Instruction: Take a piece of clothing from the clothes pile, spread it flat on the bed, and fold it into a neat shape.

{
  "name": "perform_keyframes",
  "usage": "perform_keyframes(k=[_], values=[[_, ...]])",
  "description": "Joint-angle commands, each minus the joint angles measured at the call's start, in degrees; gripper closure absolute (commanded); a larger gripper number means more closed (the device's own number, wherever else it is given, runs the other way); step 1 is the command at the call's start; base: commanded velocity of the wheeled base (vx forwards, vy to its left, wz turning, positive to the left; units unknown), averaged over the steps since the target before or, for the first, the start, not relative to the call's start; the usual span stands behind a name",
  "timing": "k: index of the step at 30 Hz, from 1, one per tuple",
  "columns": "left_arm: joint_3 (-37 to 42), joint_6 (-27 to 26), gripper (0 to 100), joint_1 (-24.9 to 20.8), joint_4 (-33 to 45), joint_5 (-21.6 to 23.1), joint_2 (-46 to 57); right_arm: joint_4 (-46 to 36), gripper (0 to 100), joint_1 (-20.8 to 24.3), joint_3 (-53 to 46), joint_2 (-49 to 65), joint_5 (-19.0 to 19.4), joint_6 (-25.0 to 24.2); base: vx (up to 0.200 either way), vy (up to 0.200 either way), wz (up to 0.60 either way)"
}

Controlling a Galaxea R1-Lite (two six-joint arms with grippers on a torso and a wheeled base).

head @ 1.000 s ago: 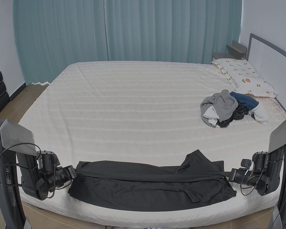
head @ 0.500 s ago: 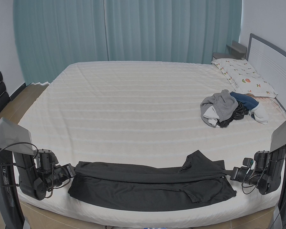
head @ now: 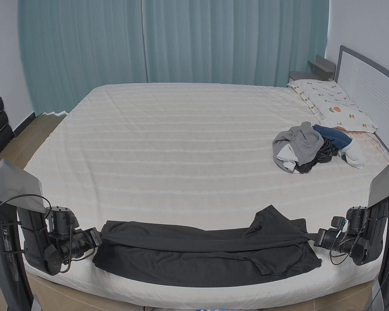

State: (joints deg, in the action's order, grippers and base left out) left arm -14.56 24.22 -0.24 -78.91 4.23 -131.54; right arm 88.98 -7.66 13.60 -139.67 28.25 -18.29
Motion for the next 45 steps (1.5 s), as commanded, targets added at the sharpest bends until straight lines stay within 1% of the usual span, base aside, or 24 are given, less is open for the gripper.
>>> perform_keyframes(k=[1,5,6,8,9,14,15,16,18,19,23,28,29,30,33,35,40,41,42,43,44,45], values=[[0.58,-0.14,100,-0.11,-0.1,-0.01,-0.65,0.58,100,-0.17,-0.25,-1.05,-0.12,0.0,0.0,0.0,0.0],[0.76,-0.14,100,-0.11,-0.02,-0.01,-0.83,0.58,100,-0.34,-0.51,-1.13,-0.21,0.09,0.0,0.0,0.0],[0.76,-0.14,0,-0.11,-0.02,-0.01,-0.83,0.49,100,-0.34,-0.51,-1.13,-0.21,0.09,0.0,0.0,0.0],[0.84,-0.14,0,-0.11,-0.02,-0.01,-0.65,0.58,100,-0.34,-0.42,-1.13,-0.21,-0.08,0.0,0.0,0.0],[1.02,-0.14,0,-0.11,-0.02,-0.01,-0.48,0.58,0,-0.34,-0.33,-0.96,-0.12,-0.26,0.0,0.0,0.0],[1.02,-0.14,0,0.07,-0.02,-0.01,0.05,0.58,0,-0.78,0.02,0.89,0.23,-2.46,0.0,0.0,0.0],[0.67,0.04,0,0.42,-0.1,-0.01,0.67,0.58,0,-0.96,0.11,2.73,0.41,-5.36,0.0,0.0,0.0],[0.67,0.04,0,0.42,-0.1,-0.01,0.67,0.58,0,-0.96,0.11,2.73,0.41,-5.36,0.0,0.0,0.0],[-0.03,0.65,0,1.12,-0.1,0.16,1.72,0.49,0,-1.05,0.46,5.37,0.32,-10.01,0.0,0.0,0.0],[-0.39,1.0,0,1.3,-0.1,0.16,2.16,0.49,0,-1.13,0.55,6.34,0.32,-10.89,0.0,0.0,0.0],[-1.26,3.46,0,2.27,-0.02,0.25,5.59,0.58,0,-1.22,0.9,8.01,0.41,-11.77,0.0,0.0,0.0],[-2.14,4.08,0,5.08,0.16,1.57,9.46,0.58,0,-1.31,1.78,8.53,-0.03,-13.09,0.0,0.0,0.0],[-2.14,4.08,0,5.08,0.16,1.57,9.46,0.58,0,-1.31,1.78,8.53,-0.03,-13.09,0.0,0.0,0.0],[-2.23,4.08,0,5.96,0.16,1.92,10.69,0.58,0,-1.31,2.04,8.97,-0.03,-14.06,0.0,0.0,0.0],[-2.93,4.17,0,5.61,0.16,2.19,10.6,0.58,0,-1.13,2.39,8.89,-0.03,-16.26,0.0,0.0,0.0],[-4.17,4.25,0,3.67,0.42,2.19,9.98,0.49,0,-0.52,3.18,8.27,-0.03,-17.49,0.0,0.0,0.0],[-8.21,6.54,0,-2.92,0.69,1.22,7.96,0.49,0,0.1,3.18,7.39,0.14,-17.75,0.0,0.0,0.0],[-8.21,6.54,0,-2.92,0.69,1.22,7.96,0.49,0,0.1,3.18,7.39,0.14,-17.75,0.0,0.0,0.0],[-10.67,7.59,0,-4.85,0.86,0.69,7.43,0.49,0,0.18,3.18,6.69,0.14,-17.75,0.0,0.0,0.0],[-10.93,7.95,0,-5.29,0.95,0.43,7.35,0.49,0,0.1,3.18,6.51,0.06,-17.75,0.0,0.0,0.0],[-12.34,11.02,0,-8.37,1.39,-1.51,6.82,0.58,0,0.18,3.27,5.81,0.06,-17.75,0.0,0.0,0.0],[-13.13,13.48,0,-10.48,1.48,-3.53,5.94,0.58,0,0.18,3.27,5.46,-0.03,-17.75,0.0,0.0,0.0]])
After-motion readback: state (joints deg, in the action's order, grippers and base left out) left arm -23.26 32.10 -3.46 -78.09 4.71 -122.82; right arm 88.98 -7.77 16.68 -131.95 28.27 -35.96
